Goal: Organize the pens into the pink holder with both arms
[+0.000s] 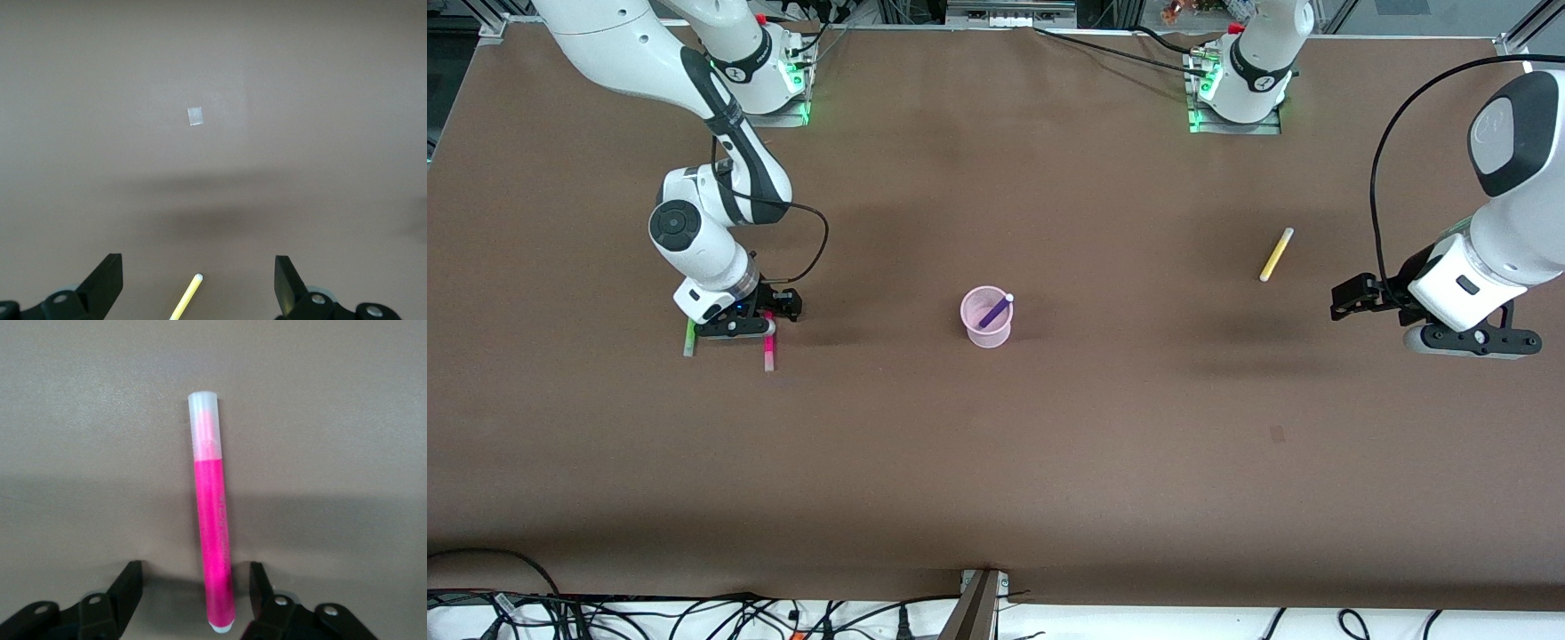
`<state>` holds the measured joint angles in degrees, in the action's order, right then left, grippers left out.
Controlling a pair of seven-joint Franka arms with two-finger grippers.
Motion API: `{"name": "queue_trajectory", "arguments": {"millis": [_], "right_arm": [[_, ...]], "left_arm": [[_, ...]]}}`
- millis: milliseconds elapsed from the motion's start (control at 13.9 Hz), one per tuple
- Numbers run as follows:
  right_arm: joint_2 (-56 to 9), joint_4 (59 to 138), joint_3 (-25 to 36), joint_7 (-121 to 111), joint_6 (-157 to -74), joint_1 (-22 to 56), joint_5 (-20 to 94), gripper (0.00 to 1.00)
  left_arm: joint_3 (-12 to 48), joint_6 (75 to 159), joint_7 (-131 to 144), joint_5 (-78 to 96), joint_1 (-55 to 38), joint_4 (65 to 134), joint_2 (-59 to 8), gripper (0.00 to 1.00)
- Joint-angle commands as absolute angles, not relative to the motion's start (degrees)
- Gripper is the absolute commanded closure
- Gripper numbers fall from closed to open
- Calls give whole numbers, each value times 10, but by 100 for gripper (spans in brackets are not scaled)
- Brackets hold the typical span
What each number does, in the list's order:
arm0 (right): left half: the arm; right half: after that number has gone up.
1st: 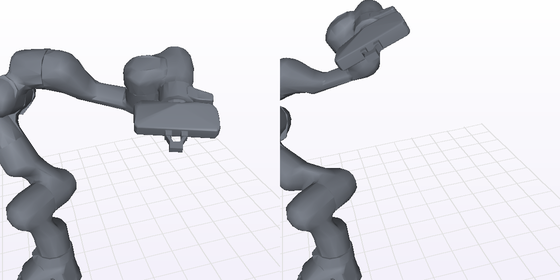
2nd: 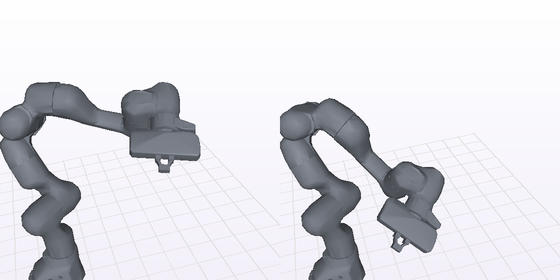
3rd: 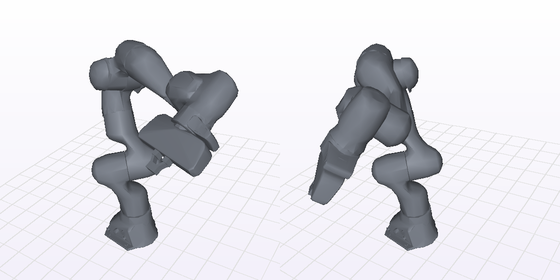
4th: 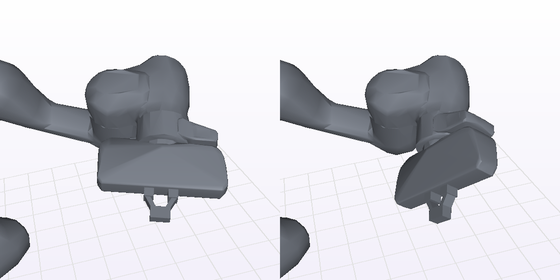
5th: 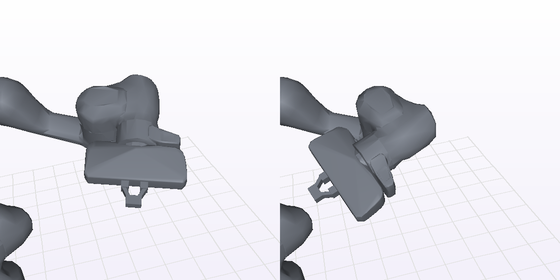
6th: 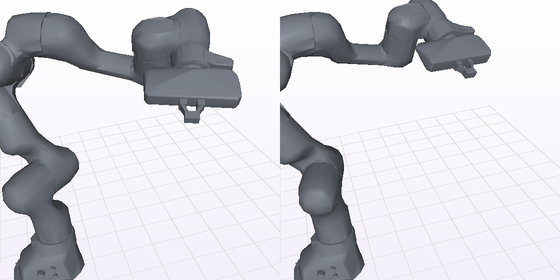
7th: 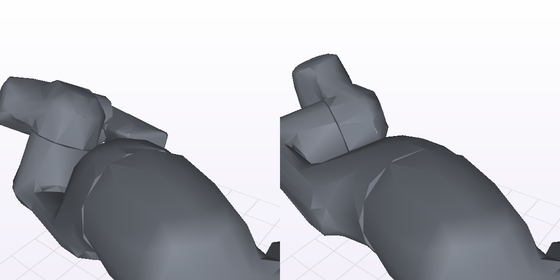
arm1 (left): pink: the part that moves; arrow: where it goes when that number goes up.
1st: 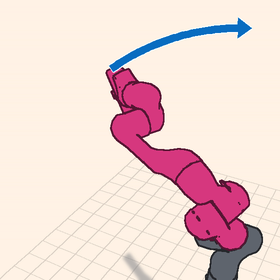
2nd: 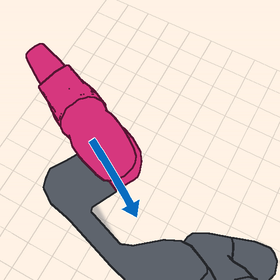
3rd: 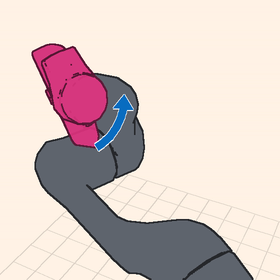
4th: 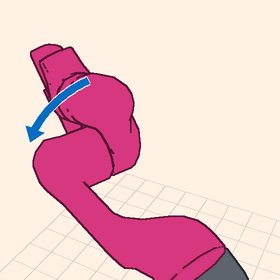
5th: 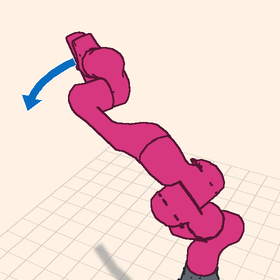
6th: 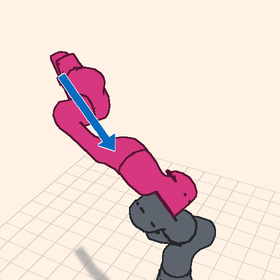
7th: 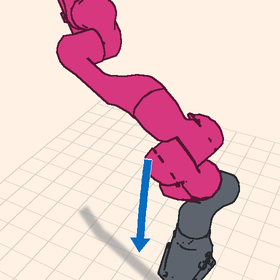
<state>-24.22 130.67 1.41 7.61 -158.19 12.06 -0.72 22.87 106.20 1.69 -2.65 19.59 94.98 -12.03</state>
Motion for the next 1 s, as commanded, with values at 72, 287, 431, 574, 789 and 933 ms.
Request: {"name": "queue_trajectory", "arguments": {"millis": [72,287,431,574,789,933], "right_arm": [[-236,1312,14,76,-1586,113,-6,57],[-236,1312,16,76,-1584,112,-6,86],[-233,1310,17,75,-1580,109,-6,100],[-227,1308,16,79,-1561,109,-5,100],[-200,1262,1,110,-1439,112,32,100],[-199,1186,-16,139,-1310,112,68,100]], "left_arm": [[213,1068,-3,-12,203,949,-105,0],[86,1067,-5,-7,86,949,-89,0],[50,1063,-18,18,56,951,-77,0],[-30,1038,-40,57,-5,950,-70,0],[-44,1037,-42,67,-22,955,-69,0],[-45,1035,-44,60,-24,955,-69,0]]}}
